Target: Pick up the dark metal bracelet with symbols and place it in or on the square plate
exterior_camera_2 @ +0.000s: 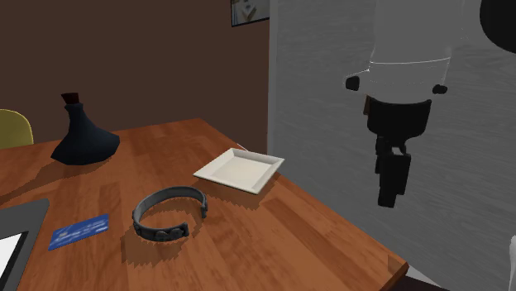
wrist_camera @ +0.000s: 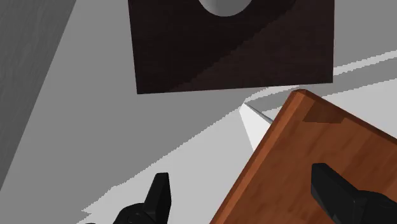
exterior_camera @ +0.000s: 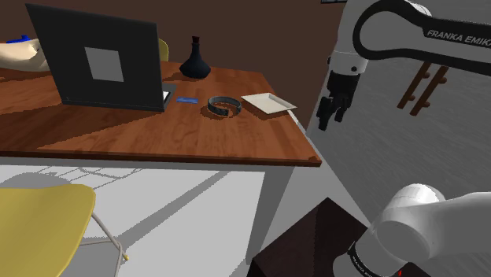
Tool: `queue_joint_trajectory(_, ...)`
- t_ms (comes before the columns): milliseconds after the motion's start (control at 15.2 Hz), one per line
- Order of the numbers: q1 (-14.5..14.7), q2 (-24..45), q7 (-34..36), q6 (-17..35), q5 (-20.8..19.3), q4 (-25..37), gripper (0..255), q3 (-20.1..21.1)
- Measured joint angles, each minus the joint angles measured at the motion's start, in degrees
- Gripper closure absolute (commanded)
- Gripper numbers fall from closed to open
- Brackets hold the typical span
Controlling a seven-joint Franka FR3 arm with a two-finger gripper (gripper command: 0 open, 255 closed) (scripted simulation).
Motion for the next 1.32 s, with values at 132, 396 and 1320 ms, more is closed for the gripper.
queue_joint_trajectory(132, 0.0, 1.0, 0.0, 0.4, 0.1, 0.6, 0, 0.0)
queue_joint_trajectory(396, 0.4, 8.8, 0.1, 3.4, 0.7, 5.5, 0, 0.3)
queue_joint_trajectory(1320, 1.6, 39.8, 0.1, 8.2, 2.1, 32.1, 0, 1.7)
